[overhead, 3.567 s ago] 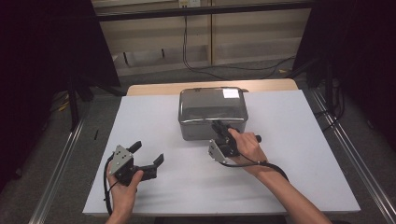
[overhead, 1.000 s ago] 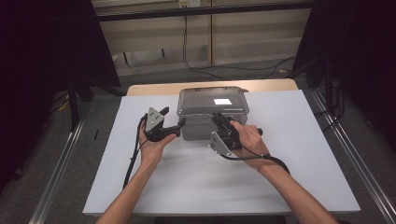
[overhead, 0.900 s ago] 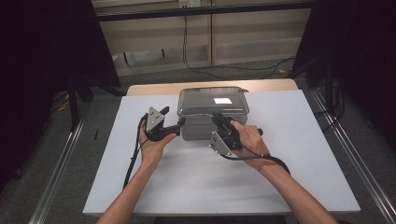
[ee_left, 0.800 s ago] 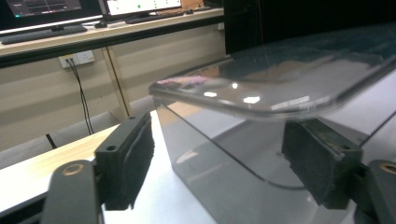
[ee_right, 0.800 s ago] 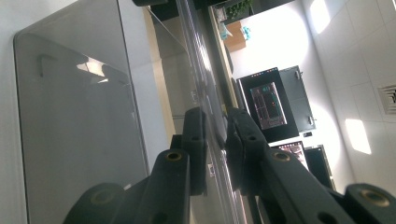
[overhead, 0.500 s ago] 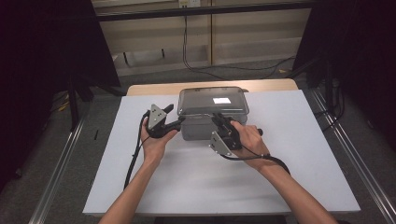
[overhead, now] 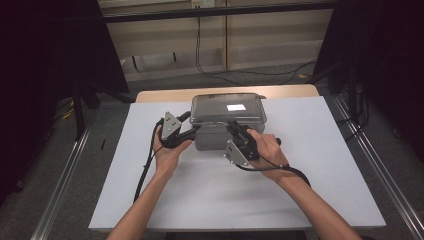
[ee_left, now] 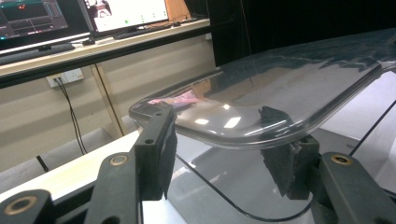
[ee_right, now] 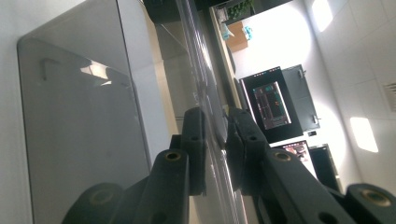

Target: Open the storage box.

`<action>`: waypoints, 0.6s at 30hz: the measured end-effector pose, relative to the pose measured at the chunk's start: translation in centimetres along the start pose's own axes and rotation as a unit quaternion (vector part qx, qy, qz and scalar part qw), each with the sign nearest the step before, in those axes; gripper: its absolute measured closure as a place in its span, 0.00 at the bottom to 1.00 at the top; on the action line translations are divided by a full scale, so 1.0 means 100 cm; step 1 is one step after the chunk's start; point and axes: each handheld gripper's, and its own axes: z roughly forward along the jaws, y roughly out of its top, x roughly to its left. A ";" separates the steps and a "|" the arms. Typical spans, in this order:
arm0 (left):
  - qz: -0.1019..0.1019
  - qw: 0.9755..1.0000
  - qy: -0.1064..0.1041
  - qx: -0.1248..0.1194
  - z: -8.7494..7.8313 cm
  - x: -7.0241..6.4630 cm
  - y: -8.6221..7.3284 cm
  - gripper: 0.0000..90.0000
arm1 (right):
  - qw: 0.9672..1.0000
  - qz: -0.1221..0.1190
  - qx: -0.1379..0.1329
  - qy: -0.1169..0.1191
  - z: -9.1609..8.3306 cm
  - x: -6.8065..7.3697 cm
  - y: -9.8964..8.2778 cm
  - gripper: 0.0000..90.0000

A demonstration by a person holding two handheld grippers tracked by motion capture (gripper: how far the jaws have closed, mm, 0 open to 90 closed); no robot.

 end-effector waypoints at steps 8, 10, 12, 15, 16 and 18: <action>-0.004 1.000 -0.001 -0.001 -0.001 0.000 0.006 0.53 | 0.997 0.080 -0.006 0.013 0.001 -0.010 -0.012 0.63; -0.003 1.000 0.000 0.001 -0.001 0.001 0.006 0.53 | 0.994 0.109 -0.010 0.019 0.001 -0.013 -0.016 0.61; -0.009 1.000 -0.002 -0.003 -0.001 0.003 0.007 0.54 | 0.990 0.136 -0.015 0.021 0.000 -0.017 -0.020 0.58; -0.003 1.000 0.000 -0.002 -0.001 0.002 0.008 0.54 | 0.984 0.177 -0.023 0.030 -0.001 -0.023 -0.026 0.55; -0.002 1.000 0.000 -0.003 -0.001 0.002 0.008 0.54 | 0.981 0.189 -0.027 0.033 -0.001 -0.025 -0.028 0.53; -0.006 1.000 -0.002 -0.005 -0.001 0.003 0.009 0.54 | 0.974 0.222 -0.038 0.037 -0.002 -0.028 -0.033 0.51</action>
